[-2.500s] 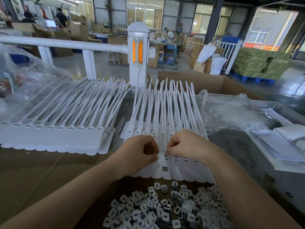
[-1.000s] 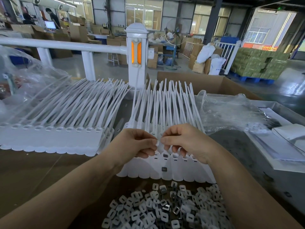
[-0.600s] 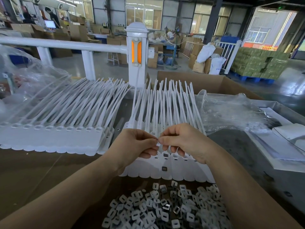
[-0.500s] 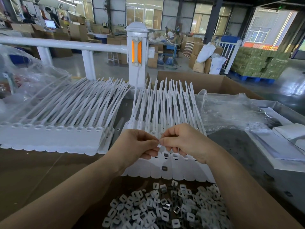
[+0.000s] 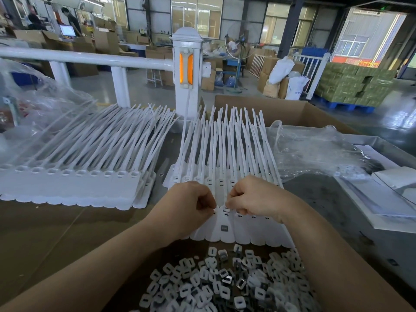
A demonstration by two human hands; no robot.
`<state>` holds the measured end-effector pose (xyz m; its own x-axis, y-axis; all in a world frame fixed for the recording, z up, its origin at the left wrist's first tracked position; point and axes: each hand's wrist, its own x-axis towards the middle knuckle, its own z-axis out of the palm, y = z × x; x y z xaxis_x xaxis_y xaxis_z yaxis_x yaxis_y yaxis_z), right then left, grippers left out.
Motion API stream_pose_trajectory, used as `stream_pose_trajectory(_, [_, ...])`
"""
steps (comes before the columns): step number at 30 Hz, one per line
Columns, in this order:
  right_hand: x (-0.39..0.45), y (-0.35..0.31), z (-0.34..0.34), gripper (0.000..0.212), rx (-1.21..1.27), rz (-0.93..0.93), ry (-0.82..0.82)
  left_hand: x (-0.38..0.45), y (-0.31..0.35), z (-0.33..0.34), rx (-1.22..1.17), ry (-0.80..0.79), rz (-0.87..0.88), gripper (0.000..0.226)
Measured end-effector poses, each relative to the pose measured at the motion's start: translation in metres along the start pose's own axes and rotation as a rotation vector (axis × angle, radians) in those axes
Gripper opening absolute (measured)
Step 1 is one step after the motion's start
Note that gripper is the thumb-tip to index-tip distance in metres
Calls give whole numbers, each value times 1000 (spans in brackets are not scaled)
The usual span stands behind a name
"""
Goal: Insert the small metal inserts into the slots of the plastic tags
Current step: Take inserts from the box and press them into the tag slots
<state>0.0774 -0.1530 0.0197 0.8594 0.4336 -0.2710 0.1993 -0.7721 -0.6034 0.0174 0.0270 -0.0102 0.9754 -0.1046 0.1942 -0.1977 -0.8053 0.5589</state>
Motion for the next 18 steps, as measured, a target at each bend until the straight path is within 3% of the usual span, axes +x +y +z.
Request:
stream_pose_trajectory(8, [1, -1, 1, 13, -30, 1, -7, -1, 0, 1, 45, -13, 42, 11])
stream_pose_trajectory(14, [4, 1, 3, 9, 8, 34, 13, -3, 1, 0, 95, -43, 117, 22])
stream_pose_trajectory(18, [4, 5, -1, 8, 173, 83, 8, -6, 4, 0, 220, -86, 240, 34])
